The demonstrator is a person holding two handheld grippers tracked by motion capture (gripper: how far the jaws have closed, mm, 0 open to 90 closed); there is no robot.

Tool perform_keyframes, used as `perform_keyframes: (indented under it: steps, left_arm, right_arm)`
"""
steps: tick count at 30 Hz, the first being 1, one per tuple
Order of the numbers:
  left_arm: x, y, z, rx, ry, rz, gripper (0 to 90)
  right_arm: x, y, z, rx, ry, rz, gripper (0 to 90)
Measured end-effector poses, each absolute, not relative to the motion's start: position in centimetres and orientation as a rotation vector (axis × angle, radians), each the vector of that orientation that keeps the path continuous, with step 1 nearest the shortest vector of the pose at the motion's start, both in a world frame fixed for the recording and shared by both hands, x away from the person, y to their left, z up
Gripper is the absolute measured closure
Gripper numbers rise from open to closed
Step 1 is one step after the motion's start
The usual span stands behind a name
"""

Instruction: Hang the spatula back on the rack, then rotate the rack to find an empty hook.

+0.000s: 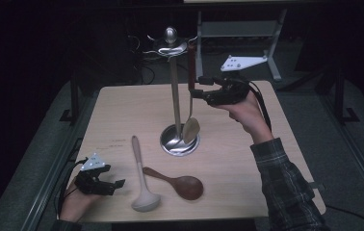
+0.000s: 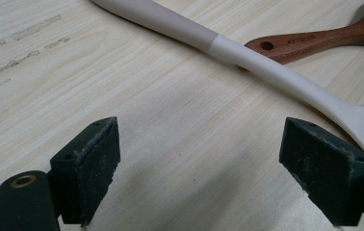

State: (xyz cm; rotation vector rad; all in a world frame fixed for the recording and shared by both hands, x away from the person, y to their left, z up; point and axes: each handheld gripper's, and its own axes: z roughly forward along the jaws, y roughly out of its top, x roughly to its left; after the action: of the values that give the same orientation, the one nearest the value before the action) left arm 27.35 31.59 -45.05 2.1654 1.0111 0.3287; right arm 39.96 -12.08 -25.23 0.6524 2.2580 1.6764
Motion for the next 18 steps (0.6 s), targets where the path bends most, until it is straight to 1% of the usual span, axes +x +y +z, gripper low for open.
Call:
perform_keyframes:
  steps: [1,4,10,11,14,15,18]
  left_arm:
    - [27.3,31.6,-45.1,2.164,1.012,0.328,14.0]
    - [27.3,31.5,-45.1,2.166,1.012,0.329,14.0]
    - [27.3,31.5,-45.1,2.175,1.010,0.330,14.0]
    - [27.3,31.5,-45.1,2.170,1.015,0.326,14.0]
    - [27.2,31.5,-45.2,2.172,1.013,0.322,14.3]
    - [27.2,31.5,-45.2,2.172,1.013,0.322,14.4]
    - [27.3,31.5,-45.2,2.167,1.016,0.316,14.7]
  right_arm:
    - [39.9,-12.3,-25.6,0.658,2.263,1.666,35.8]
    - [39.6,-13.1,-27.0,0.692,2.274,1.641,33.4]
    - [39.0,-15.0,-29.7,0.777,2.258,1.612,30.5]
    - [39.0,-15.0,-29.7,0.777,2.258,1.612,30.5]
    - [38.6,-16.2,-31.3,0.825,2.251,1.592,27.8]
    - [38.6,-16.2,-31.3,0.825,2.251,1.592,27.8]
    - [37.9,-17.3,-32.9,0.862,2.260,1.535,26.1]
